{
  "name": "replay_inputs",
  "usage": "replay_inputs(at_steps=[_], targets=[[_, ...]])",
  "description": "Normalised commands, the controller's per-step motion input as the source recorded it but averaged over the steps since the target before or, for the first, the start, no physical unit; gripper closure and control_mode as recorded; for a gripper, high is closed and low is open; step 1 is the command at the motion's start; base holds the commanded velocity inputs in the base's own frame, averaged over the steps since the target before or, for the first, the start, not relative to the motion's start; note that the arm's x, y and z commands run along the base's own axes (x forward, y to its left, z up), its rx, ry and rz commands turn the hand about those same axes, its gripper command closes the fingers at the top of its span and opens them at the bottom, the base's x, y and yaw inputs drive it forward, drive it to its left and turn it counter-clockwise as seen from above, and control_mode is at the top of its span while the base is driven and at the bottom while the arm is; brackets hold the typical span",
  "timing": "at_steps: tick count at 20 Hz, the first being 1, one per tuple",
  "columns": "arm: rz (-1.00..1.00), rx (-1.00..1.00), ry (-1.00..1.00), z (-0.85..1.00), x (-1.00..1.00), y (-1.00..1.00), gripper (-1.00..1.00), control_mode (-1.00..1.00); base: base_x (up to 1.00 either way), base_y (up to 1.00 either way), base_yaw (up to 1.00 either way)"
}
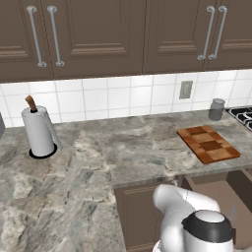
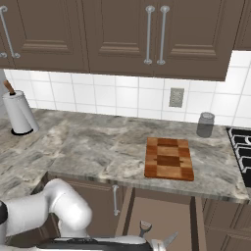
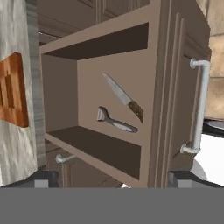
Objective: Open the drawer on the right and place the cutting tools on the cutting board.
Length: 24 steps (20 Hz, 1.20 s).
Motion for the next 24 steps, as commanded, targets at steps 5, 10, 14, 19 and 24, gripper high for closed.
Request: replay_inputs(at_steps=[5,10,14,19,24], targets=[[0.00,-0.08,0.01,0.54,0.79,0.27,-1.00,-1.00,0.00,0.00,0.00],[0.00,-0.16,0.14,0.09,0.99,0.20,-1.00,-1.00,0.00,0.00,0.00],[0.00,-0.19,0.34,-0.01,1.00,0.01,-1.00,-1.00,0.00,0.00,0.00],[0.00,-0.13,0.48,-0.01,0.94,-0.18,-1.00,-1.00,0.00,0.00,0.00],[0.00,-0.01,0.59,-0.18,0.55,-0.46,-1.00,-1.00,0.00,0.00,0.00]])
